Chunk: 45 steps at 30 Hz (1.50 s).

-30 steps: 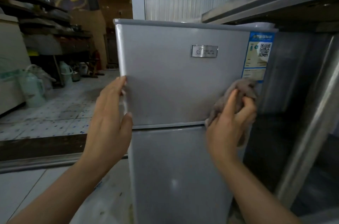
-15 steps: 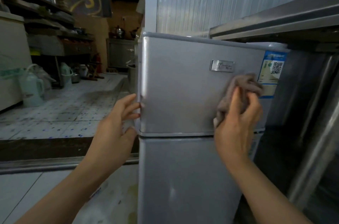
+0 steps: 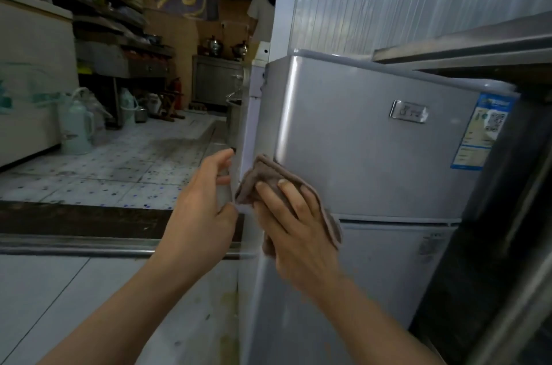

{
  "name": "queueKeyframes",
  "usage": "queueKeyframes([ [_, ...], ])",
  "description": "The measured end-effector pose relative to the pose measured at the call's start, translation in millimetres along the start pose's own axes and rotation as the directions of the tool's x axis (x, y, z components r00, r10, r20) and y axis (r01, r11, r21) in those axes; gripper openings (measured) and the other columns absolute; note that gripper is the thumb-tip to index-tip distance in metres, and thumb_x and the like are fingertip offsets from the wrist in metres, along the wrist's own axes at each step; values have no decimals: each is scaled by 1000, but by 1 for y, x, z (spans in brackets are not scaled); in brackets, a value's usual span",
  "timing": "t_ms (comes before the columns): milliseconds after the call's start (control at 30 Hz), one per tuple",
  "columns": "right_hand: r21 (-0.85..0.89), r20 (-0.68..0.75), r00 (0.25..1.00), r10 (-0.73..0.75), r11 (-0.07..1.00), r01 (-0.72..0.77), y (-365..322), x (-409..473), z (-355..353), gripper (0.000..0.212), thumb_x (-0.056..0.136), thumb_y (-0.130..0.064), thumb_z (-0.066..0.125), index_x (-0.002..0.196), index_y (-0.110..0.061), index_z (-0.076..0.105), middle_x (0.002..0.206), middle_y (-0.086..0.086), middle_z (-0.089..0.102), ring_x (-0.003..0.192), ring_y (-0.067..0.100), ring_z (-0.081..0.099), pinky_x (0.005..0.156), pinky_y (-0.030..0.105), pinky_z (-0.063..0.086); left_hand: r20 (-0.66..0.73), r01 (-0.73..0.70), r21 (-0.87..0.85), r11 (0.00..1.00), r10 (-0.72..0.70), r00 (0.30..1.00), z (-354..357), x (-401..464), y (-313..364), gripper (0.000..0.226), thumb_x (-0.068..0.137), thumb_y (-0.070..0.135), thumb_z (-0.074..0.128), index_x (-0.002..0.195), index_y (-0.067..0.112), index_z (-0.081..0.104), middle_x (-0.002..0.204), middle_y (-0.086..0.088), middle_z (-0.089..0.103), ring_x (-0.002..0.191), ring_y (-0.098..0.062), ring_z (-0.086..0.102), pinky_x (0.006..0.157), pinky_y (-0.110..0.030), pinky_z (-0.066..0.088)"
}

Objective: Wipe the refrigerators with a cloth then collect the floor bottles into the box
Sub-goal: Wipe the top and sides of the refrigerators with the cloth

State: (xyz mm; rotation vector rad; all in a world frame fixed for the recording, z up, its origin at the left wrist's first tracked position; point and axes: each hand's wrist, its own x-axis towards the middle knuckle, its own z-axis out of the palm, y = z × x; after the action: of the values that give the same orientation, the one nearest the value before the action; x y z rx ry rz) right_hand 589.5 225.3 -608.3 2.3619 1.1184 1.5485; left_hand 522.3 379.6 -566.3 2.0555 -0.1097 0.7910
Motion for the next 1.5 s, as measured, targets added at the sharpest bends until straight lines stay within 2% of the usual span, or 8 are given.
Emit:
queueKeyframes([
  [200,-100,-49,995,-88,992,82,63,87,-41,37,82,-20,52,116,-16,65,138,5,52,134,30,32,111,51,28,-31,-23,8,1000,23,999,-10,15,5,68,87,3,54,136,41,27,124,25,38,103,23,38,70,-5,34],
  [333,-100,-132,990,-52,994,39,78,119,-51,42,79,-19,44,115,-12,63,139,8,50,137,33,32,114,51,23,-37,-47,-8,999,47,998,-11,27,9,70,86,2,54,136,43,26,128,24,37,115,9,39,68,-6,33],
  [433,-9,-193,981,15,1000,-17,63,99,-34,44,81,-15,41,120,-9,62,141,9,49,139,32,22,115,48,15,-56,-64,-30,998,62,997,-4,28,13,69,85,1,55,133,43,29,131,22,39,116,7,40,74,-10,34],
  [700,-22,-5,979,-204,979,204,37,-5,14,62,82,-16,51,141,-21,34,153,0,23,146,28,11,115,47,23,-78,-156,4,988,156,985,-2,26,28,67,87,8,58,133,45,27,131,21,38,107,25,34,67,6,35],
  [800,39,-95,992,-85,995,89,56,27,-6,76,79,-18,64,146,-21,27,154,3,21,145,28,13,115,49,23,-85,-207,16,978,207,975,-7,37,47,63,87,9,56,135,39,29,130,18,41,103,24,37,76,-5,37],
  [1100,116,-292,946,141,987,-111,83,95,-51,51,86,-9,62,136,-10,50,143,18,44,136,39,34,111,50,30,-138,-304,89,948,314,939,-9,62,90,69,80,-6,55,136,27,33,136,8,39,126,-5,36,107,-24,32],
  [1333,34,-228,921,315,948,-316,156,29,-71,43,90,-20,60,132,-11,56,139,20,46,129,36,42,105,47,40,-45,-398,504,767,483,874,30,74,113,74,75,1,56,142,21,32,149,3,30,141,-14,15,115,-43,-3],
  [1500,194,-305,722,621,783,-591,192,-1,-79,41,93,-53,45,130,-35,46,127,-11,49,115,7,46,97,41,45,-84,-396,565,724,528,845,43,79,110,70,72,2,62,136,15,40,139,-3,38,134,-21,26,112,-53,12],
])
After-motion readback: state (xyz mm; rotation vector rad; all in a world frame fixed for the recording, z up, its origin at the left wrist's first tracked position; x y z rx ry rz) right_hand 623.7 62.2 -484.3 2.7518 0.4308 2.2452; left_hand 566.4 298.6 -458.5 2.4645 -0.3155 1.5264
